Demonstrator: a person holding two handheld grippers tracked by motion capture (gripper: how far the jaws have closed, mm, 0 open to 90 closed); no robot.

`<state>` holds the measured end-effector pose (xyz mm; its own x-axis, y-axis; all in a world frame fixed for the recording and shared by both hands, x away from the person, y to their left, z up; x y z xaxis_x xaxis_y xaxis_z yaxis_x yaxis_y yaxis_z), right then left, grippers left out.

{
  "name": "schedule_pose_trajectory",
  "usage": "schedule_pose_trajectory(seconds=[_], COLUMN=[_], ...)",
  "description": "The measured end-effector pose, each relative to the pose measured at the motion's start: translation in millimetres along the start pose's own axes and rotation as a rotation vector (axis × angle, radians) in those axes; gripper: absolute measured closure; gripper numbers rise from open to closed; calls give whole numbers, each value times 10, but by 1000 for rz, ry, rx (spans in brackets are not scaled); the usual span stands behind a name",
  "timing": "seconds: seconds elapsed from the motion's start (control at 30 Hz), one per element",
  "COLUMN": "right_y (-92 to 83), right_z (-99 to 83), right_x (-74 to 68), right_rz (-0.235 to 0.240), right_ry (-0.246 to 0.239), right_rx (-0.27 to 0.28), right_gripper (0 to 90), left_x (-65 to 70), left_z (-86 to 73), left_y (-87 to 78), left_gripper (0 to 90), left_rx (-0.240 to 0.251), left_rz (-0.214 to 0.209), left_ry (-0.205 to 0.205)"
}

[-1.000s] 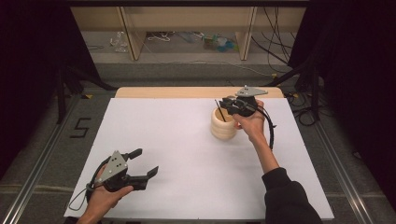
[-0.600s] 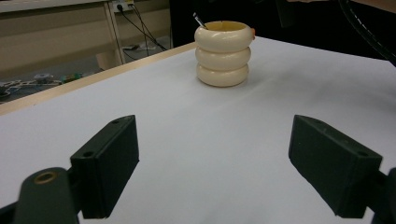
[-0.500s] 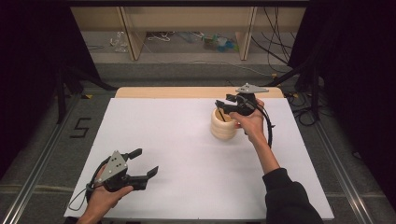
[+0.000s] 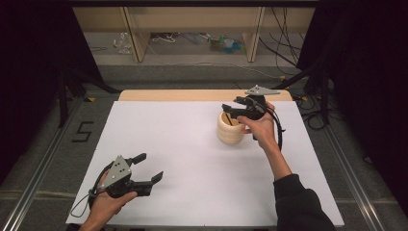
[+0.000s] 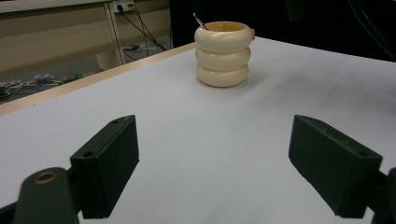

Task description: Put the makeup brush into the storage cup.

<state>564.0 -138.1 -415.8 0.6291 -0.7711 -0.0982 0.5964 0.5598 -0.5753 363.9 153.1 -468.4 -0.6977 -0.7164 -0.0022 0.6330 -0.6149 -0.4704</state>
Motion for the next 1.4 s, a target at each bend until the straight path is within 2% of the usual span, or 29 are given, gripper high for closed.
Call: schedule_pose_trajectory(seconds=[0.07,0.43,0.67,0.8,0.93,1.03,1.1,1.27,1.4], right_y=[-12,-94,-206,-271,-326,-365,-387,-457,-506], right_z=[-11,-21,5,-24,-47,-108,-112,-142,-148], right_x=[-5,-119,-180,-222,-227,-223,-231,-285,-336], right_rz=[-1,15,22,30,27,25,24,31,34], right_ry=[7,-7,-31,-35,-36,-25,-31,-38,-50], right_rx=[-16,-29,-3,-16,21,-10,15,13,41], right_gripper=[257,246,247,246,262,259,259,260,274], left_x=[-1,-8,-5,-6,-8,-4,-6,-5,-5], left_z=[3,2,0,4,4,3,5,7,5], left_y=[0,-6,-8,-13,-11,-11,-10,-12,-11], left_gripper=[160,160,160,160,160,160,160,160,160], left_rx=[2,3,1,4,3,2,3,4,3], left_rz=[0,2,2,2,2,3,2,3,3], left_ry=[-4,-2,-1,-1,-2,-2,-2,1,-3])
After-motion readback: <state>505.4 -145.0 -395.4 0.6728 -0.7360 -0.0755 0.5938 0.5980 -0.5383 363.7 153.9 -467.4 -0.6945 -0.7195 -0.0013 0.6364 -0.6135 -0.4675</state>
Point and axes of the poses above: each handheld gripper's, and its own axes: y roughly forward along the jaws, z roughly out of its top, x roughly to its right, the point moved 8 cm from there along y, roughly forward along the jaws, and after that the axes turned 12 degrees about -x, right-handed, at the moved point
